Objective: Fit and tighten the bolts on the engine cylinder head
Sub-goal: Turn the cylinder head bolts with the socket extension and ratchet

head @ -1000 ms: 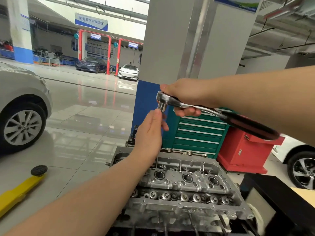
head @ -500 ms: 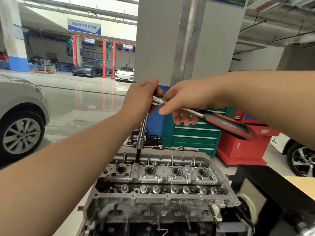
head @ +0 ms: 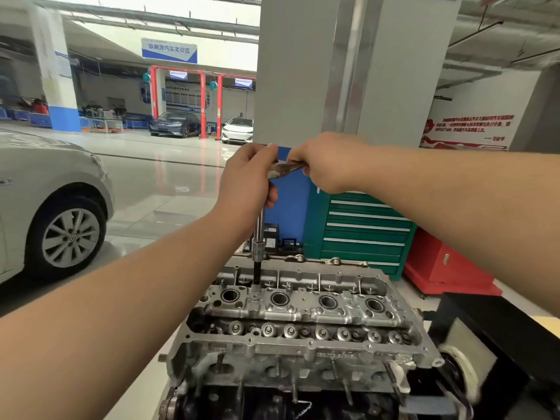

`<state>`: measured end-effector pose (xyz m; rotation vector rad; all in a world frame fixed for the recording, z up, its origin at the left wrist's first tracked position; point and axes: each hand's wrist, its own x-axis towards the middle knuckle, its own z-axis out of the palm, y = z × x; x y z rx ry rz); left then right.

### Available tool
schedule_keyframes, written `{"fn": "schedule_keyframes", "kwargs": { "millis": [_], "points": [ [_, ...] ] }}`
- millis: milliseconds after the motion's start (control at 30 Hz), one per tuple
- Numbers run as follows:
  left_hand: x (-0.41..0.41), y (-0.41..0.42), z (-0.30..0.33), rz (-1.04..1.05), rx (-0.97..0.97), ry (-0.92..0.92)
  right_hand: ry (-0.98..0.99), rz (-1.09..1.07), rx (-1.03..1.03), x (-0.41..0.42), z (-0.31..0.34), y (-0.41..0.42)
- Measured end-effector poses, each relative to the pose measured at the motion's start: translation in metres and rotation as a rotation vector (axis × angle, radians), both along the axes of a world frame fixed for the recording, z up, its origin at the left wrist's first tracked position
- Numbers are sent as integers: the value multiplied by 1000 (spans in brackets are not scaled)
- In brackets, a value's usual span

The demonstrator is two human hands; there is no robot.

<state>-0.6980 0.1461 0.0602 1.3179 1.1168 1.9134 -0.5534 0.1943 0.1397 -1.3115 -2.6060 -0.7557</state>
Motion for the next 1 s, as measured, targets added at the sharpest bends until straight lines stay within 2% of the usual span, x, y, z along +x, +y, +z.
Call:
{"fn": "schedule_keyframes", "kwargs": {
  "millis": [67, 167, 267, 333, 400, 533, 600, 667, 733, 800, 833, 933, 1000],
  "points": [
    [1, 5, 5, 49, -40, -63, -1, -7, -40, -2, -3, -4],
    [5, 18, 14, 84, -108, -181, -73, -94, 19, 3, -6, -23],
    [10, 29, 19, -26, -139, -239, -52, -114, 39, 6, -6, -52],
    [11, 31, 21, -75, -127, -208, -36, -118, 12, 8, -6, -61],
    [9, 27, 22, 30, -55, 31, -38, -87, 8, 13, -7, -59],
    [12, 4, 37, 283, 98, 891, 67, -7, -80, 29, -7, -36],
    [22, -2, 41, 526, 119, 1278, 107, -3, -105, 35, -6, -22],
    [31, -4, 39, 716, 155, 1459, 146, -8, -126, 40, -5, -9],
    [33, 2, 36, 776, 127, 1563, 192, -26, -189, 42, -8, -3],
    [30, 14, 37, 745, 55, 1549, 163, -61, -176, 45, -14, 1],
    [27, 23, 40, 693, 10, 1458, 142, -98, -137, 46, -16, -1],
    [17, 37, 49, 377, -97, 1107, 70, -168, 63, 53, -19, -22],
    [7, 38, 48, 154, -41, 1045, 16, -163, 139, 57, -18, -48]
  ]
}}
